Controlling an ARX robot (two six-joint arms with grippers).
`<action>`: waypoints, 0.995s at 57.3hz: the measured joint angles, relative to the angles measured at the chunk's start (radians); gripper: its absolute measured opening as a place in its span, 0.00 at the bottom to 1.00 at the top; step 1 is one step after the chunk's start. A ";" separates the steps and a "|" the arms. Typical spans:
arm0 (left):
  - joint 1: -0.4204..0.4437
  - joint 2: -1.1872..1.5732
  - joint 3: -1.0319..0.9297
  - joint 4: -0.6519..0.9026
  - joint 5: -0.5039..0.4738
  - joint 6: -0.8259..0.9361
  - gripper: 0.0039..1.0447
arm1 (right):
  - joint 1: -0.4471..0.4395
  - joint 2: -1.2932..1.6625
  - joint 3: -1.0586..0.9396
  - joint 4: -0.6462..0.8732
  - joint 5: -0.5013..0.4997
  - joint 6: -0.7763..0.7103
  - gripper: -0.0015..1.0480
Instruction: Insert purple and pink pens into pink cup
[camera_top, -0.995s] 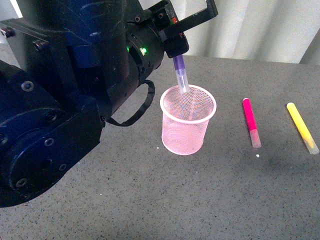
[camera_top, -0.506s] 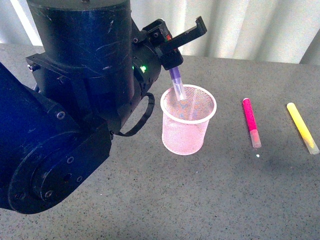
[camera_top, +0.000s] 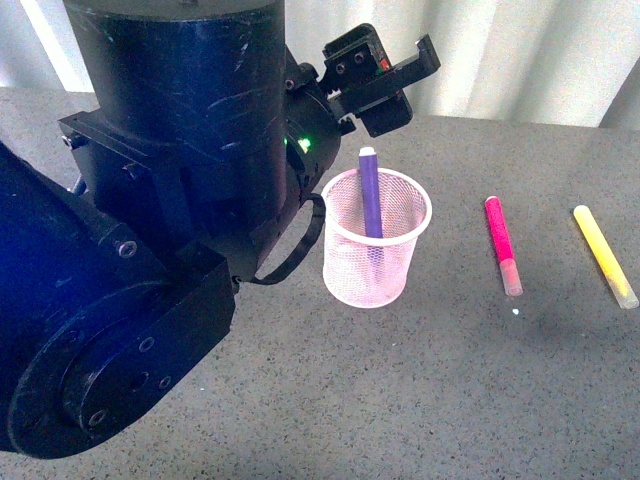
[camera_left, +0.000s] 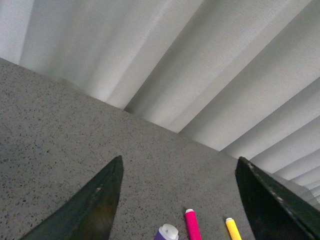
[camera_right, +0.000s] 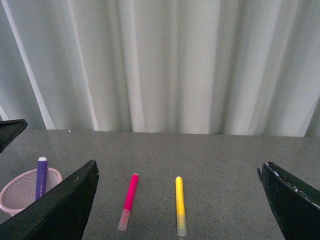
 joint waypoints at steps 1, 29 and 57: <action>0.000 -0.003 -0.006 0.000 0.000 0.000 0.73 | 0.000 0.000 0.000 0.000 0.000 0.000 0.93; 0.462 -0.736 -0.341 -0.462 0.544 0.097 0.94 | 0.000 0.000 0.000 0.000 0.000 0.000 0.93; 0.943 -1.082 -0.599 -0.507 0.638 0.466 0.61 | 0.000 0.000 0.000 0.000 0.000 0.000 0.93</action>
